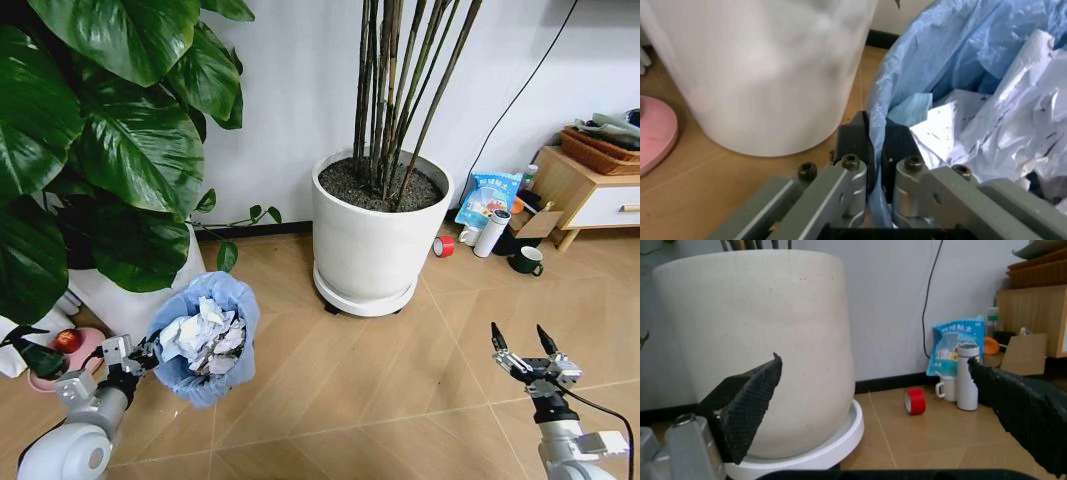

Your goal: Pick up the trash bin and place the garbage on the floor into it.

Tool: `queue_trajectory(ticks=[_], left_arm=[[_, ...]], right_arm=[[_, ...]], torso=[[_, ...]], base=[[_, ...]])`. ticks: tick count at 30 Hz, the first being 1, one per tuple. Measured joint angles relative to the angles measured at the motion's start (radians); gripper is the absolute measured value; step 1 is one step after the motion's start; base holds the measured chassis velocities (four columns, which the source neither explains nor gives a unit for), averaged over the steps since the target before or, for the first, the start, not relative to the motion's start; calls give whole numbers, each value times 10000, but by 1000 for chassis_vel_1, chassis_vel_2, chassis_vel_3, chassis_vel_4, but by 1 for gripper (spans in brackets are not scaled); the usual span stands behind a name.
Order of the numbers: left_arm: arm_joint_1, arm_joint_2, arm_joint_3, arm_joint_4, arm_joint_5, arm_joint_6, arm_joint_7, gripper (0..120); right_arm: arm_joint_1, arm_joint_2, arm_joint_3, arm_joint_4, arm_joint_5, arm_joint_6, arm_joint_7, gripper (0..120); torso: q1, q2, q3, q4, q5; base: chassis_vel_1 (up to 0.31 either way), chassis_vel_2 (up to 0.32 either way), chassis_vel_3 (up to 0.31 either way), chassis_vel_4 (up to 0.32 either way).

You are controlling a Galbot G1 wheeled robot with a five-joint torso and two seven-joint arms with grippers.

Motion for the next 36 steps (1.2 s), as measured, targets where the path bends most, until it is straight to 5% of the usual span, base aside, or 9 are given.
queue_trajectory(ticks=[36], left_arm=[[-222, 126, -26, 169, -231, 36, -121, 0]], right_arm=[[295, -228, -213, -429, 234, -22, -139, 100]], torso=[[-1, 1, -2, 0, -1]], base=[[256, -254, -251, 247]])
